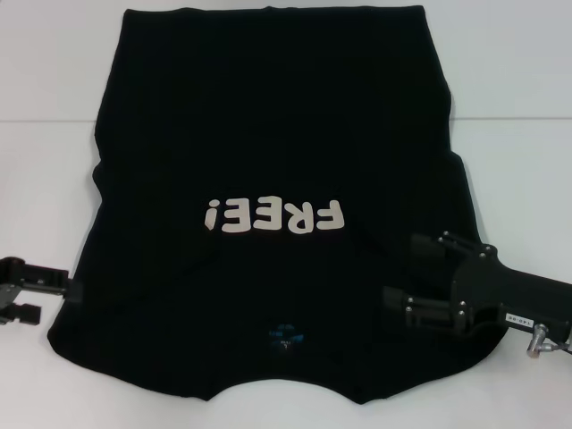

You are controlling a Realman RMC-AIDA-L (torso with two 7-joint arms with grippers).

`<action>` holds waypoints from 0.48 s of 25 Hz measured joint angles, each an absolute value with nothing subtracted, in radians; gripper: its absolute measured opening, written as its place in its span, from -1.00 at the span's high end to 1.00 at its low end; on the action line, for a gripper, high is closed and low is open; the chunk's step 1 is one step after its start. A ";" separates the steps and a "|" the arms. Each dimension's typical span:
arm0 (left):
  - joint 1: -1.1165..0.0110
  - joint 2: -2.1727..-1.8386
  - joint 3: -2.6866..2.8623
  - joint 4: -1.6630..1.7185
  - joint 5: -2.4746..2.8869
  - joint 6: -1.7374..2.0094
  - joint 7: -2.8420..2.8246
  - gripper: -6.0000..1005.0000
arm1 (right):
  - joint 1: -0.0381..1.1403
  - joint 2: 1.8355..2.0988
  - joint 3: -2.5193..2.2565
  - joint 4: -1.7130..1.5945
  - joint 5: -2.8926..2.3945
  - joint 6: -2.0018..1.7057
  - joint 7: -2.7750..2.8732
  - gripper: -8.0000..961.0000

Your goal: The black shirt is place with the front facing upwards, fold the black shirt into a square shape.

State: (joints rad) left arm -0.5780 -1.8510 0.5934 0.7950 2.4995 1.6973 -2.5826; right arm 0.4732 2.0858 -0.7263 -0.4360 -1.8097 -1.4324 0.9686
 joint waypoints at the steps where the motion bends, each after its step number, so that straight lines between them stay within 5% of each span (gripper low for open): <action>1: -0.581 -1.851 0.591 0.795 2.521 1.697 -2.593 -0.79 | 0.473 2.086 -0.726 -0.428 -1.810 -1.433 0.958 -0.75; 6: -0.594 -1.860 0.593 0.777 2.583 1.650 -2.609 -0.80 | 0.481 2.086 -0.726 -0.417 -1.809 -1.435 0.947 -0.97; 12: -0.606 -1.870 0.604 0.717 2.624 1.560 -2.610 -0.80 | 0.482 2.086 -0.726 -0.416 -1.807 -1.437 0.949 -0.97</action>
State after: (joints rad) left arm -0.6062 -1.8698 0.6036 0.7174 2.6242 1.5603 -2.6101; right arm 0.4824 2.0861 -0.7255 -0.4158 -1.8072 -1.4367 0.9487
